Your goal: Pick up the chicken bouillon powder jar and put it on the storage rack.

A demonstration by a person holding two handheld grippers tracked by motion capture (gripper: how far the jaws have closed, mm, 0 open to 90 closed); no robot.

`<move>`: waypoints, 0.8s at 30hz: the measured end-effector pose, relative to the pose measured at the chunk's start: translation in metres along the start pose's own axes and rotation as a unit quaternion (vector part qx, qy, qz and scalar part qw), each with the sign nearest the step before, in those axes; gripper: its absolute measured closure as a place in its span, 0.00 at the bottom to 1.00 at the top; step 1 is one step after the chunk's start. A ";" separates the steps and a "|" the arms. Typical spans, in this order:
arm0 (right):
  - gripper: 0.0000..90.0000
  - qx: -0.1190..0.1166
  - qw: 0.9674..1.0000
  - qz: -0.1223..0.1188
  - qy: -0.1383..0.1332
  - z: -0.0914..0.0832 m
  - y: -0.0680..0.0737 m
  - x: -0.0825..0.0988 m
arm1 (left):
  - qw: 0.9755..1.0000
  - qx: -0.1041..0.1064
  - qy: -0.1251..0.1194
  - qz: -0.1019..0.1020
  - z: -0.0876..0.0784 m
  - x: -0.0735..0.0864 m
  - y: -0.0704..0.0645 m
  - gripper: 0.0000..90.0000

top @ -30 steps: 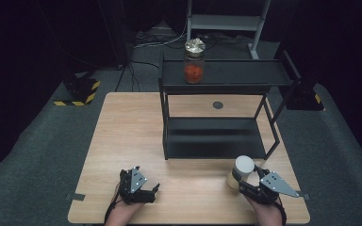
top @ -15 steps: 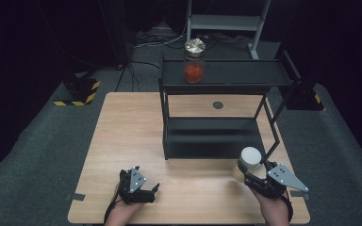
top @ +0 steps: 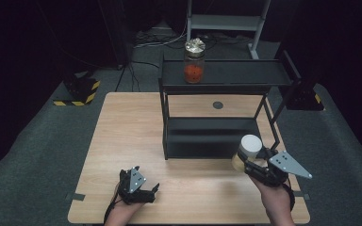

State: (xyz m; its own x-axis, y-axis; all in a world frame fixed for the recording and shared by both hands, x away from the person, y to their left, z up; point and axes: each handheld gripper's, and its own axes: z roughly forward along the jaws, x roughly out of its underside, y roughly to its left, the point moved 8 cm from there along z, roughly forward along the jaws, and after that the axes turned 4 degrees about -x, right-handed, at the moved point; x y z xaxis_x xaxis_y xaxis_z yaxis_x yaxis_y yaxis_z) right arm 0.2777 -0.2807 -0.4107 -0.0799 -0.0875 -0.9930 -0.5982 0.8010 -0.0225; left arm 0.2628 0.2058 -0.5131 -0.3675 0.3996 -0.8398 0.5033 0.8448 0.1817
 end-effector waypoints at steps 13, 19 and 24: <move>0.38 -0.002 1.000 0.003 -0.011 0.012 -0.004 -0.024 | 1.000 0.012 -0.004 -0.021 0.000 0.002 0.006 0.01; 0.38 0.001 1.000 0.001 -0.017 0.016 -0.007 -0.036 | 1.000 0.014 -0.002 -0.008 0.000 0.001 0.004 0.01; 0.38 0.004 1.000 0.002 -0.023 0.017 -0.009 -0.047 | 1.000 0.017 -0.003 -0.012 0.000 0.001 0.006 0.01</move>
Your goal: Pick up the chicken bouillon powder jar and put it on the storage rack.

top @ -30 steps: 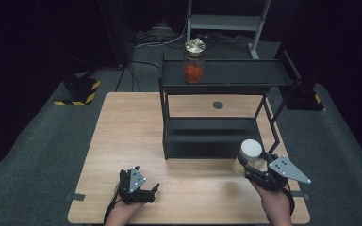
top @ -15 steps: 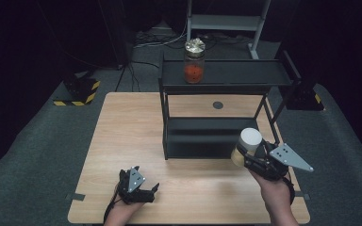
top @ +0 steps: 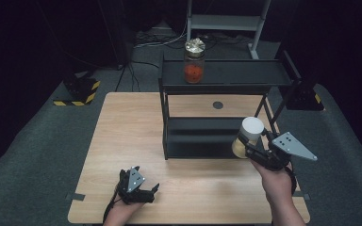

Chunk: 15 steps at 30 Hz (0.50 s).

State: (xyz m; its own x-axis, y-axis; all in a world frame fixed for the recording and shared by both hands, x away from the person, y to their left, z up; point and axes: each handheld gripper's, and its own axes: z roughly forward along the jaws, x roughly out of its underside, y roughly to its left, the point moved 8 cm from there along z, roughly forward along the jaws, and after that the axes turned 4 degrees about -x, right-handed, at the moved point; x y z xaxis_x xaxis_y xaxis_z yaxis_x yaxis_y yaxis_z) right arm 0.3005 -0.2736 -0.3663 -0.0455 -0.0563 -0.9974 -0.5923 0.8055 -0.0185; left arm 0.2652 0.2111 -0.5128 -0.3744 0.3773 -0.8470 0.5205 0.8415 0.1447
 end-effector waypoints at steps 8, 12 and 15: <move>0.38 0.002 1.000 -0.004 -0.013 0.005 -0.005 -0.024 | 1.000 0.000 0.000 0.002 0.000 0.000 0.000 0.01; 0.38 0.004 1.000 -0.007 -0.022 0.008 -0.006 -0.037 | 1.000 0.001 -0.001 0.001 0.000 0.000 0.000 0.01; 0.38 0.005 1.000 -0.012 -0.026 0.010 -0.006 -0.048 | 1.000 0.001 -0.001 0.001 0.000 0.000 0.000 0.01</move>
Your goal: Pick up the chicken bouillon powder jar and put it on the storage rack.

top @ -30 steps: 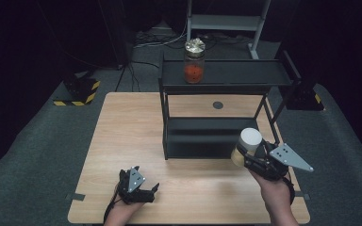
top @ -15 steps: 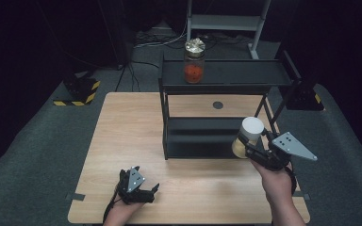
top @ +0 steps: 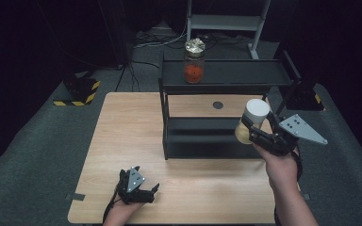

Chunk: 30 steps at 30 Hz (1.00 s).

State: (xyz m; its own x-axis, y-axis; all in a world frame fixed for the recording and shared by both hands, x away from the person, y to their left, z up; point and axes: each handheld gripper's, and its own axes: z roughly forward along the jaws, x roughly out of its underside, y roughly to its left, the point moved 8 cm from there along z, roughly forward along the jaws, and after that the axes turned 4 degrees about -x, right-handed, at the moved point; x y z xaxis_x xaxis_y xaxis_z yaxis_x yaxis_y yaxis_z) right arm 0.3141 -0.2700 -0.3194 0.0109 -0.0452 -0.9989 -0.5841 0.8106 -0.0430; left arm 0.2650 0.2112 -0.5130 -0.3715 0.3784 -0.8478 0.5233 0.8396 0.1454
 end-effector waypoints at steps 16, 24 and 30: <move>0.38 0.006 1.000 -0.001 -0.028 0.015 0.000 -0.043 | 1.000 0.004 -0.003 -0.001 -0.001 0.001 0.001 0.01; 0.38 0.021 0.999 0.001 -0.036 0.022 -0.010 -0.064 | 1.000 0.006 -0.003 -0.001 -0.001 0.001 0.001 0.01; 0.38 0.030 0.999 0.004 -0.042 0.030 -0.016 -0.078 | 1.000 0.007 -0.005 -0.001 -0.001 0.001 0.002 0.01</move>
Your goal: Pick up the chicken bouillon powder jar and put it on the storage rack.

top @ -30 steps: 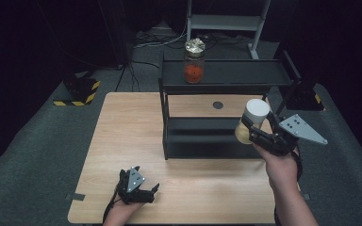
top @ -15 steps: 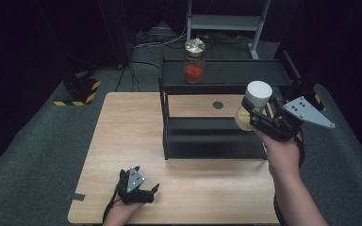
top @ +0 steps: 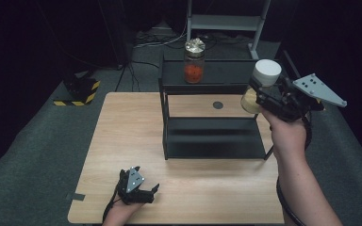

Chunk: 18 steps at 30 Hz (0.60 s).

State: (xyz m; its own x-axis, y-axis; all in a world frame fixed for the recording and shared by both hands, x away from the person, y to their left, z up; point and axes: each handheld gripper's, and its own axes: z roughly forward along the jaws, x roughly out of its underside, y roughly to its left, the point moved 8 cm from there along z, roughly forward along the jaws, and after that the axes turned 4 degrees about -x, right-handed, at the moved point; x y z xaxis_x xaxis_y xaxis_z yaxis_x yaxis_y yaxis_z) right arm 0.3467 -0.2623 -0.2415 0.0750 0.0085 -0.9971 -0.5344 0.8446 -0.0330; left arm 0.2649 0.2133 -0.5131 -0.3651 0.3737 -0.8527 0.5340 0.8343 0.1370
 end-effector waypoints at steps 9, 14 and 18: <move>0.38 0.011 1.000 -0.006 -0.005 0.016 -0.003 -0.016 | 1.000 0.002 -0.002 -0.004 0.000 0.001 0.001 0.01; 0.38 0.017 1.000 -0.009 -0.005 0.028 -0.005 -0.023 | 1.000 0.002 -0.003 -0.003 -0.001 0.001 0.001 0.01; 0.38 0.022 1.000 -0.011 -0.003 0.036 -0.005 -0.025 | 1.000 0.005 -0.004 -0.004 -0.001 0.001 0.002 0.01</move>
State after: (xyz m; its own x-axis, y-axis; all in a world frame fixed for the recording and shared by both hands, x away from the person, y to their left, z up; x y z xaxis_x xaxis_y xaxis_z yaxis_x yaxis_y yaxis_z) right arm 0.3783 -0.2476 -0.2136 0.0915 -0.0069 -0.9958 -0.4947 0.8675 -0.0515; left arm 0.2647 0.2155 -0.5133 -0.3631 0.3628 -0.8582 0.5377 0.8338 0.1251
